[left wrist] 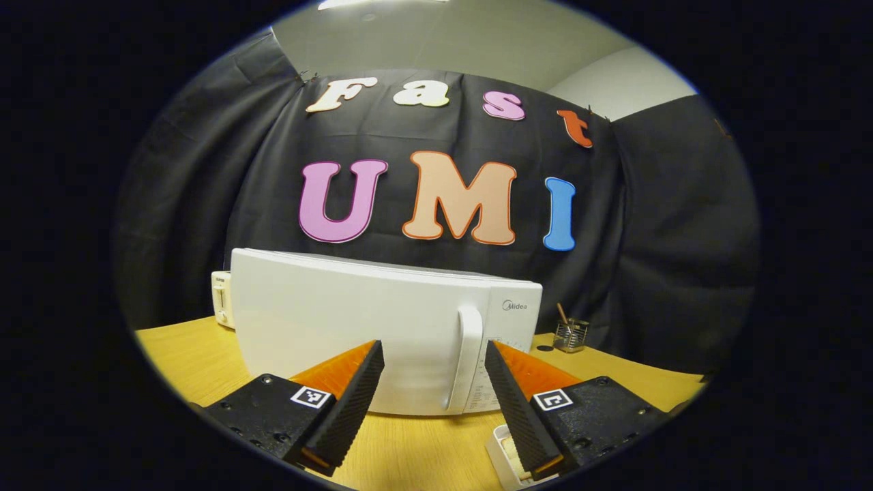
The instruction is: Open the microwave oven with the left hand, put the food in, and close the microwave oven.
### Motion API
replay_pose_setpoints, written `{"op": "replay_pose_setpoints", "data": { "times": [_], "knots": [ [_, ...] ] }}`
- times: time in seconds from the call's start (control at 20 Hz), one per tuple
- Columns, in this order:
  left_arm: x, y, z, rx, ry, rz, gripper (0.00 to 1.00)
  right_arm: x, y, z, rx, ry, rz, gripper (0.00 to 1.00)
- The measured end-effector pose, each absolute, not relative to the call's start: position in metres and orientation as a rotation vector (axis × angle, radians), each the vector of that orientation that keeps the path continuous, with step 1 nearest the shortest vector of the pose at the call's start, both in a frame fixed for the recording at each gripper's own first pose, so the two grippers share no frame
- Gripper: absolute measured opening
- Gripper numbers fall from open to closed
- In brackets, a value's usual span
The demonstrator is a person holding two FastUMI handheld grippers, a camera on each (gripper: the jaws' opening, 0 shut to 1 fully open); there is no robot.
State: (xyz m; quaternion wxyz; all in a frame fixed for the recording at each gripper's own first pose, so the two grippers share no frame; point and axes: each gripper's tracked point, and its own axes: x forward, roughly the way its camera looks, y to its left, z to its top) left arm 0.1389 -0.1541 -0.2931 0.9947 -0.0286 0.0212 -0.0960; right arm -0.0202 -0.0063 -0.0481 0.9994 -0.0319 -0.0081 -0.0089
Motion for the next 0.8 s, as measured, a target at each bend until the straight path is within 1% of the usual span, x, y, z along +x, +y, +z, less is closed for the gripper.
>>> {"op": "replay_pose_setpoints", "data": {
  "times": [0.1, 0.2, 0.35, 0.45, 0.65, 0.7, 0.75, 0.8],
  "knots": [
    [0.145, -0.162, -0.308, -0.047, 0.075, -0.216, 0.92, -0.021, -0.014, -0.053, -0.06, -0.003, -0.033, 0.96],
    [0.151, -0.165, -0.322, -0.048, 0.095, -0.222, 0.89, -0.023, -0.021, -0.059, -0.06, 0.009, -0.043, 0.96],
    [0.164, -0.165, -0.339, -0.034, 0.123, -0.213, 0.9, -0.026, -0.03, -0.065, -0.053, 0.021, -0.055, 0.96],
    [0.172, -0.168, -0.345, -0.024, 0.138, -0.22, 0.87, -0.027, -0.039, -0.064, -0.052, 0.017, -0.072, 0.96],
    [0.186, -0.169, -0.359, 0.042, 0.17, -0.207, 0.77, -0.023, -0.048, -0.068, -0.043, 0.02, -0.09, 0.96],
    [0.189, -0.17, -0.36, 0.051, 0.173, -0.207, 0.72, -0.024, -0.048, -0.071, -0.039, 0.026, -0.088, 0.96],
    [0.191, -0.172, -0.362, 0.059, 0.177, -0.207, 0.7, -0.024, -0.048, -0.074, -0.038, 0.032, -0.085, 0.96],
    [0.192, -0.174, -0.362, 0.064, 0.18, -0.209, 0.63, -0.026, -0.048, -0.076, -0.041, 0.036, -0.083, 0.96]
  ]
}}
